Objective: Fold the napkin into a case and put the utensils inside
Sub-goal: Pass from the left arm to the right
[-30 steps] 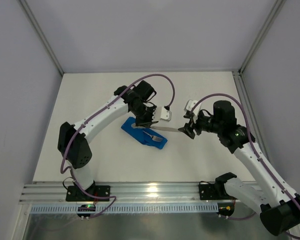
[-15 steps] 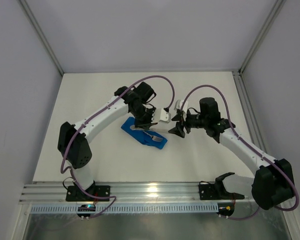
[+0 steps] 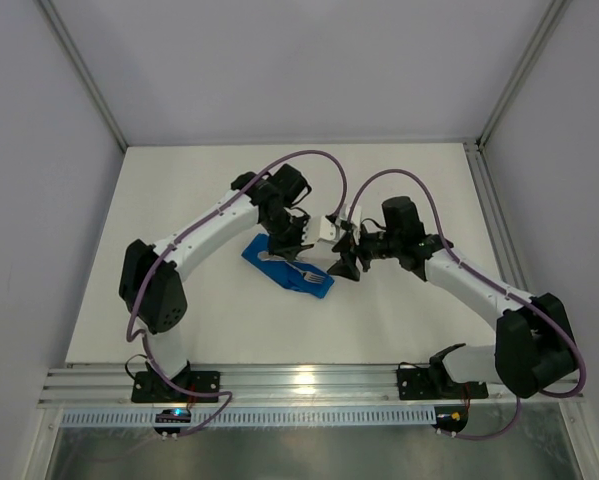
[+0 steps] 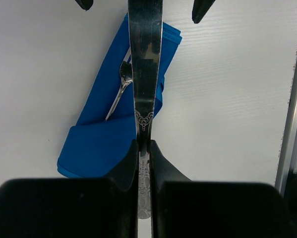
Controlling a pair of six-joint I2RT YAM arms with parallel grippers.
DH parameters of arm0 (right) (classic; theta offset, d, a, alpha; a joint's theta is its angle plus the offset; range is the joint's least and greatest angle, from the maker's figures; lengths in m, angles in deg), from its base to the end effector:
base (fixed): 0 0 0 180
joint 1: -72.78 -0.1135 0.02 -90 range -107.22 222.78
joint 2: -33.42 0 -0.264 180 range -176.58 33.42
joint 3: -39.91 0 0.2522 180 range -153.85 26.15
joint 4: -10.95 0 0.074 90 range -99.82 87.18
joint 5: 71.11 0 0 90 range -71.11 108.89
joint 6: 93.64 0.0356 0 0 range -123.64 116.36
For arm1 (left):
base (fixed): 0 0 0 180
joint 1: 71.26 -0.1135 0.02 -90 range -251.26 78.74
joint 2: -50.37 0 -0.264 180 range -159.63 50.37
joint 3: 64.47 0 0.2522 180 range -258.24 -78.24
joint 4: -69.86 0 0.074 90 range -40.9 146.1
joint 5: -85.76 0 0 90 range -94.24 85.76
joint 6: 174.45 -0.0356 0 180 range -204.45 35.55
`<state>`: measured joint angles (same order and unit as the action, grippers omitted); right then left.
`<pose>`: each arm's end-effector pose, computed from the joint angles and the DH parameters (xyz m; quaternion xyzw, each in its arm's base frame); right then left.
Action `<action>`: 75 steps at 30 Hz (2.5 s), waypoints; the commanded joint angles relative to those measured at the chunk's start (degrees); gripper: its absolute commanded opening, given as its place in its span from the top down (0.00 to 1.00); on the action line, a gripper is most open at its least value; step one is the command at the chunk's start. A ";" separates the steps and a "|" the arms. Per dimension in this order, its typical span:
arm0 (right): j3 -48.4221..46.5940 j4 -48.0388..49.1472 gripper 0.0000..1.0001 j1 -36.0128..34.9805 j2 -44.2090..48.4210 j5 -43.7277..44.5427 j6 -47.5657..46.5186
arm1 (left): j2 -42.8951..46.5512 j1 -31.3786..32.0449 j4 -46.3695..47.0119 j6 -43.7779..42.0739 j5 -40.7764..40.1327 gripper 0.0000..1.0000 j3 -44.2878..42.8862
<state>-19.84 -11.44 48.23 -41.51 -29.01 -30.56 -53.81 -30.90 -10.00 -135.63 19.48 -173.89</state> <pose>0.2367 0.1372 0.2427 -0.5175 0.6607 0.3558 0.4112 0.2682 -0.2467 0.2897 0.7141 0.6568 -0.1904 0.1496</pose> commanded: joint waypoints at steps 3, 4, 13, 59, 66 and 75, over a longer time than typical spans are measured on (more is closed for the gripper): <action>-1.90 4.58 0.33 -3.48 -1.44 2.72 1.42 | -0.50 0.60 2.47 1.52 0.44 1.00 -2.08; -1.64 5.28 0.34 -3.65 -1.70 3.51 1.78 | -0.58 0.60 2.65 1.78 0.44 1.00 -2.08; 0.20 8.09 0.37 -4.10 -2.23 3.87 3.80 | -0.50 0.51 3.61 2.49 0.88 1.00 -1.64; 4.86 3.79 0.34 -1.37 4.45 3.78 1.43 | 2.40 -0.19 3.09 -2.17 2.73 1.00 1.35; 7.06 5.10 0.34 -1.37 5.94 4.39 1.52 | 2.84 -0.19 3.27 -2.26 2.90 1.00 1.00; 6.54 5.02 0.35 -1.28 4.80 5.18 1.60 | 3.11 -0.28 3.09 -1.82 4.14 1.00 0.56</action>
<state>-12.65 -8.25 46.76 -37.40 -24.27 -28.18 -54.00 -31.27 -7.80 -137.60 20.91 -170.79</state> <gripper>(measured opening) 0.654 0.031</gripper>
